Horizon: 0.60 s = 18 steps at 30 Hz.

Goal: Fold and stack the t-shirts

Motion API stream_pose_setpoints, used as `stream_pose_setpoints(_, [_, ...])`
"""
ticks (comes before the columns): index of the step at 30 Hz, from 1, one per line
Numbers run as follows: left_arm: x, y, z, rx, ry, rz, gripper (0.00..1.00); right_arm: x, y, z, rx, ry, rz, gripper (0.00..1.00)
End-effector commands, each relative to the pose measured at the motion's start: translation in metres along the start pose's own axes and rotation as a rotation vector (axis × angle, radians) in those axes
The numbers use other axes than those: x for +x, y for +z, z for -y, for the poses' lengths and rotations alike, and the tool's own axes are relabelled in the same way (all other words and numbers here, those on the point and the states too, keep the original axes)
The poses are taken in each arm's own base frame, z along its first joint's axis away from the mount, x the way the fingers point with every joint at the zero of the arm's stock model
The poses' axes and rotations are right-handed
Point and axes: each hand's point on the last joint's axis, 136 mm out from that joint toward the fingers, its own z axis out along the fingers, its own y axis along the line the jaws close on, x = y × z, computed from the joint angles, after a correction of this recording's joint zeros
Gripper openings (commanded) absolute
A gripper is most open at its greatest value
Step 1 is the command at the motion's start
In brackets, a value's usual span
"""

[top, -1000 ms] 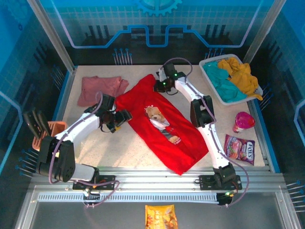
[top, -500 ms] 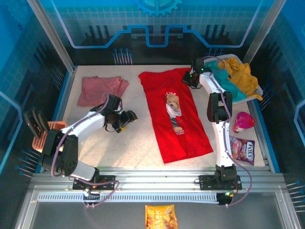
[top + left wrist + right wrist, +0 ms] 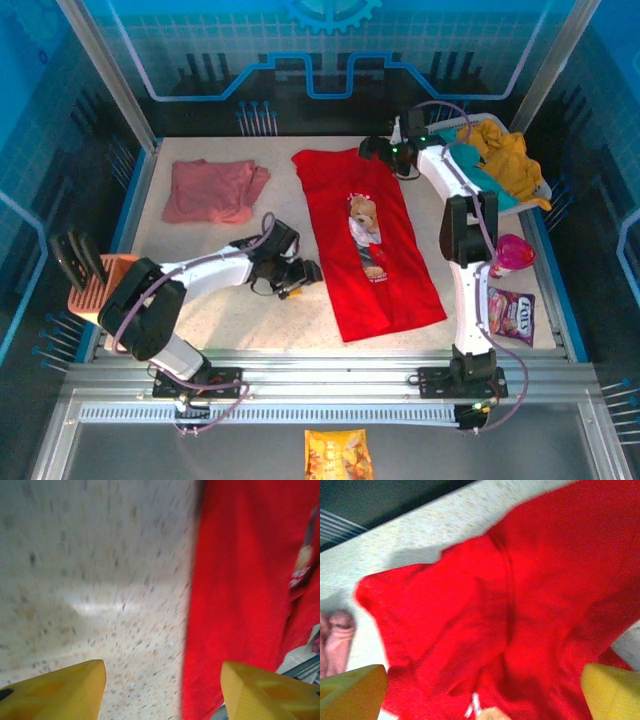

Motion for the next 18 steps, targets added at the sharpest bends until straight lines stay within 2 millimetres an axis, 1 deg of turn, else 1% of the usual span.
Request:
stream_pose_setpoints(1, [0.020,0.005,-0.003,0.011,-0.052,-0.002,0.63,-0.013,-0.050,-0.034,-0.021,-0.121,0.081,1.00])
stream_pose_setpoints(3, [0.030,0.013,-0.003,0.015,-0.056,-0.011,0.62,-0.004,-0.066,-0.034,0.029,-0.141,0.088,1.00])
stream_pose_setpoints(5, [0.040,0.022,0.002,0.026,-0.053,-0.022,0.62,0.010,-0.081,-0.031,0.097,-0.158,0.093,1.00])
stream_pose_setpoints(8, [0.053,0.035,0.017,0.052,-0.037,-0.047,0.59,0.032,-0.104,-0.028,0.139,-0.168,0.112,1.00])
stream_pose_setpoints(10, [0.060,0.041,0.026,0.050,-0.022,-0.057,0.54,0.049,-0.118,-0.022,0.155,-0.153,0.116,1.00])
stream_pose_setpoints(11, [0.064,0.044,0.028,0.048,-0.021,-0.059,0.53,0.059,-0.125,-0.018,0.158,-0.141,0.107,1.00])
stream_pose_setpoints(13, [0.071,0.049,0.032,0.044,-0.017,-0.059,0.52,0.078,-0.138,-0.012,0.167,-0.125,0.085,1.00])
stream_pose_setpoints(18, [0.086,0.061,0.034,0.031,-0.022,-0.077,0.49,0.118,-0.169,0.004,0.224,-0.164,0.078,1.00])
